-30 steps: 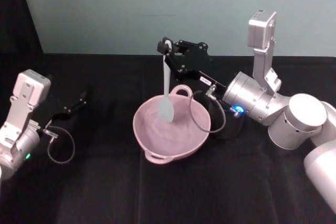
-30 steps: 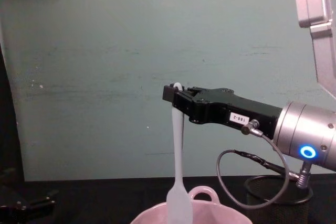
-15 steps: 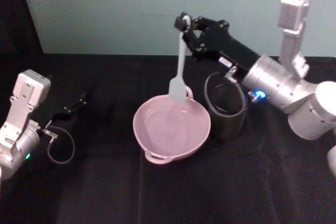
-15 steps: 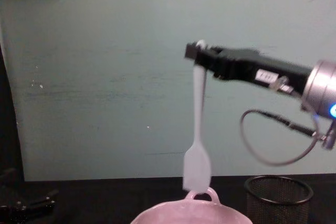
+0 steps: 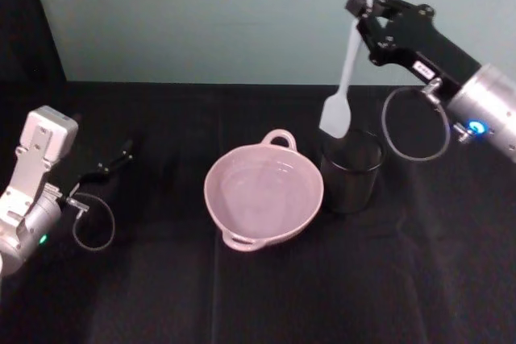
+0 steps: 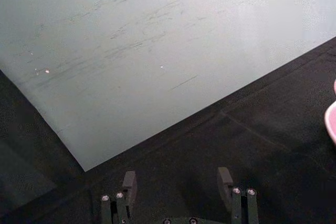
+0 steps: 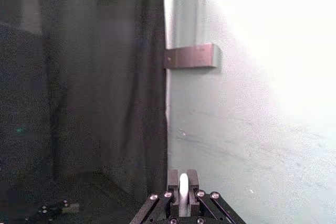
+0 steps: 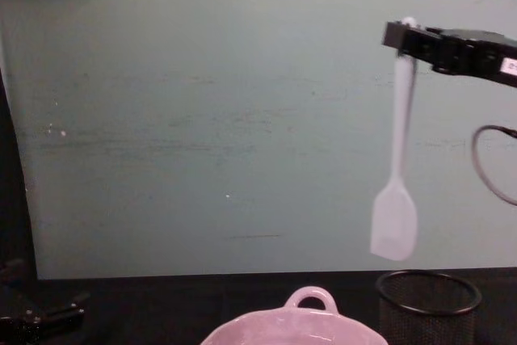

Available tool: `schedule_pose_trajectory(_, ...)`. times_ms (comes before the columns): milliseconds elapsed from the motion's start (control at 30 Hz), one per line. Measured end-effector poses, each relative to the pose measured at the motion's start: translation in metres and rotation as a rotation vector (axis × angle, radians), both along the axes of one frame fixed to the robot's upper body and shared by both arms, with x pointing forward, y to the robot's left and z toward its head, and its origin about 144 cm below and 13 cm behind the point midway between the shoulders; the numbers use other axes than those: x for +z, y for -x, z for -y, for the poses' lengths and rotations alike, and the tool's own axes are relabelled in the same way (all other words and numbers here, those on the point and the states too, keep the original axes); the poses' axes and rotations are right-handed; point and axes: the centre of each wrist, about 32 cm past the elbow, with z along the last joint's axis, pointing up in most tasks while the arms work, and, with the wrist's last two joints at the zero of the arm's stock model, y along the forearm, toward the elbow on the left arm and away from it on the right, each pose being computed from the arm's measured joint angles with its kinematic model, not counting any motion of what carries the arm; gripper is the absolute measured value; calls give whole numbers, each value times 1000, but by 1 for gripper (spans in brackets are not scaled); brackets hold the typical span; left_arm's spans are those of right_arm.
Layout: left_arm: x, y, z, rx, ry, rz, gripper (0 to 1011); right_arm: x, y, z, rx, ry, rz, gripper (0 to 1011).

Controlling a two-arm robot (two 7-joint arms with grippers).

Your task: Use the one hand to pick up the spoon and stir the clear water in the bowl.

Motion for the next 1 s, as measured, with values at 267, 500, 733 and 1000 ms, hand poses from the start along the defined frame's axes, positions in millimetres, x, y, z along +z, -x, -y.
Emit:
schedule_pose_trajectory(267,0,0,0,0,0,0,1011,-9,-1,20,-28,-54,-90,105)
schedule_pose_trajectory(500,0,0,0,0,0,0,1011,-23,-11,35,-15,-146,-220,105)
schedule_pose_trajectory(733,0,0,0,0,0,0,1011,-39,-14,45,-36,-221,-301,105)
schedule_pose_trajectory(1000,0,0,0,0,0,0,1011,-65,-17,50,-65,-276,-365,105)
